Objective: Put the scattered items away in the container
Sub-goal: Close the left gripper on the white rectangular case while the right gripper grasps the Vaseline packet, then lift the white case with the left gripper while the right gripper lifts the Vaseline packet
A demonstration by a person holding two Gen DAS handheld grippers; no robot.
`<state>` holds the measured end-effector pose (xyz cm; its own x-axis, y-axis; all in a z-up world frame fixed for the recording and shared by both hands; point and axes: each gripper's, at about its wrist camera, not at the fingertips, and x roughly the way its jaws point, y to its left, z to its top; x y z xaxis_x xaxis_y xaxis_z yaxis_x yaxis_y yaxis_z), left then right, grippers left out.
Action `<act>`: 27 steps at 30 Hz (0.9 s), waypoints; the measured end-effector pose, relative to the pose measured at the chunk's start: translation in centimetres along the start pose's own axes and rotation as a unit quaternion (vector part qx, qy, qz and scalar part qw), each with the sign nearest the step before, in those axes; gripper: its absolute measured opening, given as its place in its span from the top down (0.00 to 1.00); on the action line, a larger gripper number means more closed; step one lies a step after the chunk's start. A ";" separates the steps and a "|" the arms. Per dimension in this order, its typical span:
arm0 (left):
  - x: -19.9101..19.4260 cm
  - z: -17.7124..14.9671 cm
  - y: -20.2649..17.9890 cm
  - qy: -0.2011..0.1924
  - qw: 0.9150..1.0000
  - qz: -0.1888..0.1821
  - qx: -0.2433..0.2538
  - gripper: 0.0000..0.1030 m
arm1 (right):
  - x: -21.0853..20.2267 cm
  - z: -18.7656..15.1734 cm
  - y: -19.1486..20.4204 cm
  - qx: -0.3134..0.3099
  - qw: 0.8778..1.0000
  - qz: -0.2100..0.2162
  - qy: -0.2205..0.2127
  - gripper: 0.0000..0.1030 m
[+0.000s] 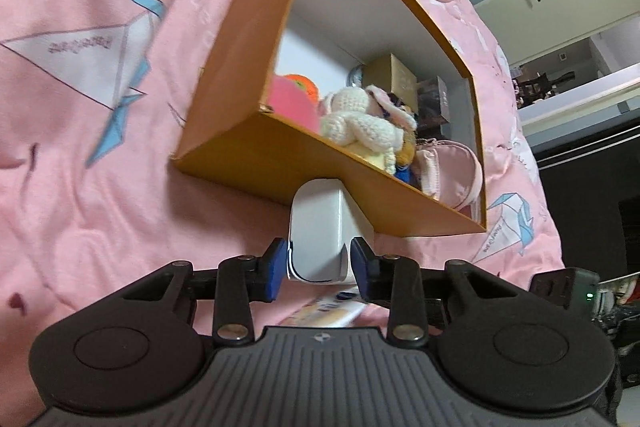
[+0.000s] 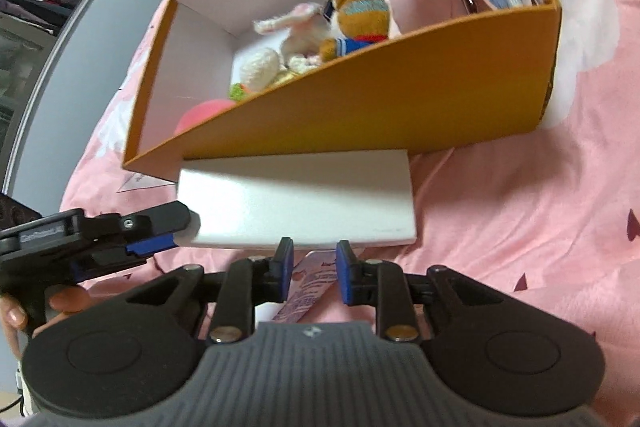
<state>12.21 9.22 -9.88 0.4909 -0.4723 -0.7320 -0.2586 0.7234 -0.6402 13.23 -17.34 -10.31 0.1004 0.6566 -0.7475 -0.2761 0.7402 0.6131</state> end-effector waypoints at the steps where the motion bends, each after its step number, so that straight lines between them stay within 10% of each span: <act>1: 0.3 0.1 -0.2 -0.001 1.000 0.004 0.000 0.60 | 0.4 0.1 -0.1 0.003 1.000 0.003 0.004 0.71; 7: 1.2 -0.1 -0.6 0.017 0.999 -0.040 -0.014 0.59 | 2.6 -0.2 -0.9 0.040 0.998 0.015 0.035 0.67; 27: -4.9 -0.8 -5.5 -0.063 0.991 0.012 0.113 0.67 | -1.3 -1.9 5.4 -0.033 0.999 0.029 -0.030 1.00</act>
<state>10.52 7.16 -2.95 0.5914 -0.3971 -0.7018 -0.0845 0.8350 -0.5437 9.78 -14.49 -6.56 0.1384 0.7064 -0.6942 -0.3453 0.6914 0.6347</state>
